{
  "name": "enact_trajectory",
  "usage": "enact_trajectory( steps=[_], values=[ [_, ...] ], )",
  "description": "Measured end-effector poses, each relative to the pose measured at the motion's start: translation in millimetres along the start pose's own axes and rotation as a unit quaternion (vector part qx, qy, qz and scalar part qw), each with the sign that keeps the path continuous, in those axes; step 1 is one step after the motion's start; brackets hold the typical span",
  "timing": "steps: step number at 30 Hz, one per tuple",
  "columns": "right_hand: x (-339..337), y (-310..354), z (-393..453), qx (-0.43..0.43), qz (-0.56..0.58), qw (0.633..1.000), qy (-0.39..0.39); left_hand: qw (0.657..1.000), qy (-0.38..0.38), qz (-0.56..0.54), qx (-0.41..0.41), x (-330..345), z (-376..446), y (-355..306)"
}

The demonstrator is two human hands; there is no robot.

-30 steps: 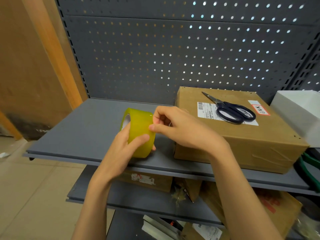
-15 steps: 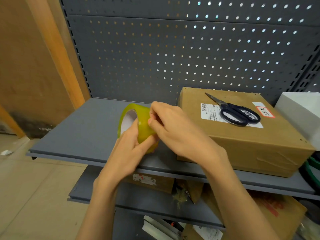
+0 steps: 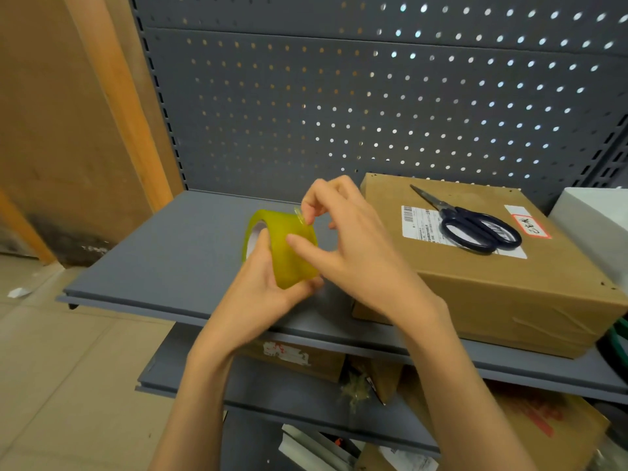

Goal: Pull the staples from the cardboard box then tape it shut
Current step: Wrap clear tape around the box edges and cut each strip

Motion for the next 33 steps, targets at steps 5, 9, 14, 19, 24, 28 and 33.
enact_trajectory(
  steps=[5,9,14,19,24,28,33],
  values=[
    [-3,-5,6,0.01,0.034,0.999,-0.03,1.0,0.012,0.007,-0.016,-1,-1,11],
    [-2,-7,8,0.015,0.069,0.996,-0.058,1.0,-0.007,0.007,0.016,-2,-2,6],
    [11,3,3,-0.04,-0.002,0.996,-0.078,0.998,-0.047,-0.003,0.031,1,4,3],
    [20,21,-8,-0.098,-0.055,0.988,-0.107,0.996,-0.074,0.049,0.027,-1,12,2],
    [28,29,-9,-0.107,-0.025,0.992,-0.068,0.993,-0.086,0.079,0.012,-12,14,-2],
    [11,18,4,-0.044,0.083,0.993,-0.065,0.998,-0.046,-0.033,-0.005,-10,8,-2],
    [-1,5,11,-0.004,0.124,0.989,-0.076,0.998,-0.034,-0.032,-0.032,-8,3,-4]
  ],
)
Point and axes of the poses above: each hand's wrist, its own z-axis towards the middle knuckle, its own x-axis out of the palm, y = z × x, the point moved 5 cm from there along z, towards the middle knuckle, and after that the axes turned 10 degrees about z, right-handed, at the moved point
